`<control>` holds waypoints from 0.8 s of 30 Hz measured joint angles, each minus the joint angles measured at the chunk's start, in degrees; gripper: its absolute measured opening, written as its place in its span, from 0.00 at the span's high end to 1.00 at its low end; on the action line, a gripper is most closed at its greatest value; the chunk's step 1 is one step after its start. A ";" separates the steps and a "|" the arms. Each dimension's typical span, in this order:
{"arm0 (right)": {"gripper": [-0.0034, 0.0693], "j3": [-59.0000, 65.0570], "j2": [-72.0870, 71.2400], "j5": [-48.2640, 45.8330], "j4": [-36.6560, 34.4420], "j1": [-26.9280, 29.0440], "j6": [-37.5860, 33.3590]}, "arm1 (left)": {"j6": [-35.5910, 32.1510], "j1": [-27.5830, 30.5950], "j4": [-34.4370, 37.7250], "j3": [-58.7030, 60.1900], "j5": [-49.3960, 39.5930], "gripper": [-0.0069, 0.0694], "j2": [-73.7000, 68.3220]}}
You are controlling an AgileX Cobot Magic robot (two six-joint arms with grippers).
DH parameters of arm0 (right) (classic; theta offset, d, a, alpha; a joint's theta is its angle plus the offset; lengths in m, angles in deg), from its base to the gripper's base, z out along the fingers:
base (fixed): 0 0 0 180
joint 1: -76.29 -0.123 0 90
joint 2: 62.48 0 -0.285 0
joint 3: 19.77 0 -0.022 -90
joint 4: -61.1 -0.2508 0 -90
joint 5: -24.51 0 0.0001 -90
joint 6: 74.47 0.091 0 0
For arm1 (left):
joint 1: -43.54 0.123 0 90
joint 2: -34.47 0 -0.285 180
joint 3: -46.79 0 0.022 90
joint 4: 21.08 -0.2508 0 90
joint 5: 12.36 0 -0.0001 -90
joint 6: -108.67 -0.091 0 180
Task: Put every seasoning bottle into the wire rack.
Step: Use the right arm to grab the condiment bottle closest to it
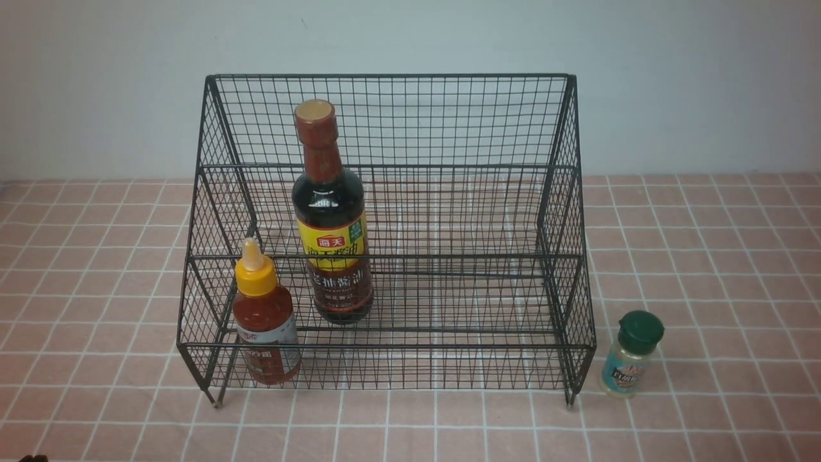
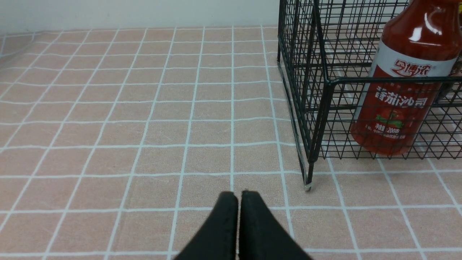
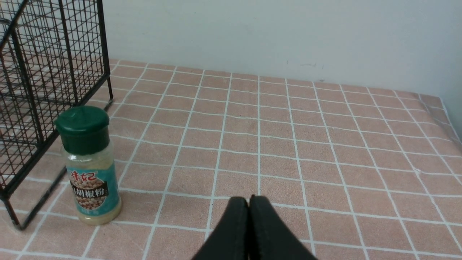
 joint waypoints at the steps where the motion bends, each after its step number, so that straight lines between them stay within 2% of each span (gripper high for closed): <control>1: 0.97 0.07 0.00 0.19 -0.40 0.00 0.00 | 0.00 0.00 0.00 0.00 0.00 0.92 0.00; 3: 0.97 0.39 0.00 3.87 -8.16 0.00 2.24 | 0.00 0.00 0.00 0.00 0.00 0.92 0.00; 4: 0.97 0.41 0.00 4.68 -9.90 0.00 3.24 | 0.00 0.00 0.00 0.00 0.00 0.92 0.00; 6: 0.97 0.46 0.00 11.90 -24.49 0.00 8.93 | 0.00 0.00 0.00 0.00 0.00 0.92 0.00; 8: 0.97 0.46 0.00 15.26 -34.60 0.00 11.83 | 0.00 0.00 0.00 0.00 0.00 0.92 0.00; 10: 0.97 0.46 0.00 17.15 -40.80 0.00 12.64 | 0.00 0.00 0.00 0.00 0.00 0.92 0.00; 16: 0.97 0.46 0.00 20.02 -45.95 0.00 10.54 | 0.00 0.00 0.00 0.00 0.00 0.92 0.00; 21: 0.97 0.46 0.00 25.97 -45.87 -0.02 9.87 | 0.00 0.00 0.00 0.00 0.00 0.92 0.00; 24: 0.97 -1.26 0.00 24.81 -44.25 -0.27 9.28 | 0.00 0.00 0.00 0.00 0.00 0.92 0.00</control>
